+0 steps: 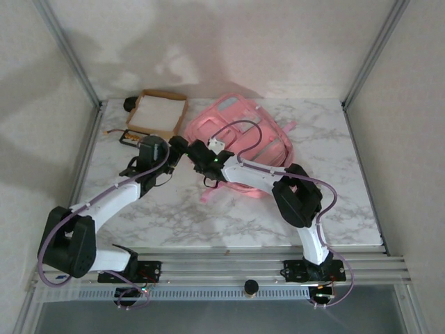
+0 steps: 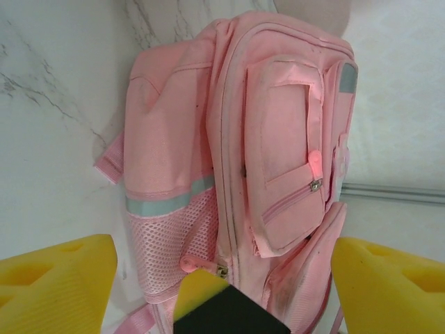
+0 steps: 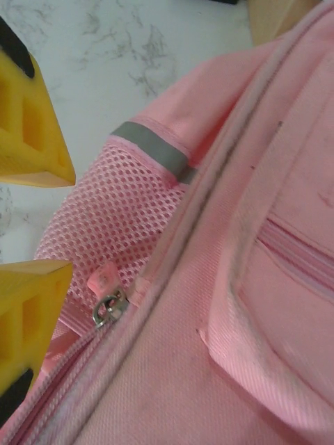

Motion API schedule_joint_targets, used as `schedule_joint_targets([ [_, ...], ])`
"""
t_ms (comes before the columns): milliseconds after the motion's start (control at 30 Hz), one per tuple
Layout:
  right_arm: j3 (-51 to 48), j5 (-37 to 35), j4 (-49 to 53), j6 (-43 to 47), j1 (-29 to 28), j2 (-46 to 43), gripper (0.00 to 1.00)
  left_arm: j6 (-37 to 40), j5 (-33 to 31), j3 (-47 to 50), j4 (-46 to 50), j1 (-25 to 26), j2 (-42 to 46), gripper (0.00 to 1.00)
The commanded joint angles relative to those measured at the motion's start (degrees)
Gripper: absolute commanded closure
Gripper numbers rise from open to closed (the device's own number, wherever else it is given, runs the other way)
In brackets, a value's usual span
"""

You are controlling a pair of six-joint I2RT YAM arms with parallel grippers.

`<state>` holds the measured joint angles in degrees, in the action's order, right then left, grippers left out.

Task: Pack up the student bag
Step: Zip the student bag at the center of the table.

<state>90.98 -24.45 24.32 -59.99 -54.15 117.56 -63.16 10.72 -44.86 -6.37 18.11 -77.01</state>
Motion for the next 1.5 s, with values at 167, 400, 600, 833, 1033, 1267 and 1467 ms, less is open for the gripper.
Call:
schedule_joint_targets([
  [167,4.5,-7.6,7.2,-5.4,1.2,5.5,0.66,1.4,-0.4,1.4,-0.4,-0.7,0.6,0.20],
  [400,7.3,-9.3,9.6,-5.9,4.1,8.7,0.66,1.0,0.6,2.4,-1.5,-1.4,-0.1,0.19],
  [600,4.0,-6.6,5.2,-5.2,5.1,8.0,0.71,0.9,0.4,2.9,-2.0,-1.4,0.2,0.19],
  [833,3.4,-1.6,2.2,-3.7,5.2,5.2,0.93,0.2,2.0,2.9,-3.3,-1.4,-1.2,0.19],
  [1033,0.0,1.6,2.1,-0.6,5.1,-1.3,1.00,-3.1,5.7,2.4,-6.1,-1.4,-2.9,0.20],
  [1267,-4.1,9.9,1.5,5.1,6.2,-8.6,1.00,-5.3,10.7,-4.0,-8.3,-0.2,-11.6,0.34],
  [1467,-5.3,14.1,2.9,8.8,7.6,-11.2,1.00,-4.6,10.1,-12.1,-7.3,2.4,-19.0,0.38],
])
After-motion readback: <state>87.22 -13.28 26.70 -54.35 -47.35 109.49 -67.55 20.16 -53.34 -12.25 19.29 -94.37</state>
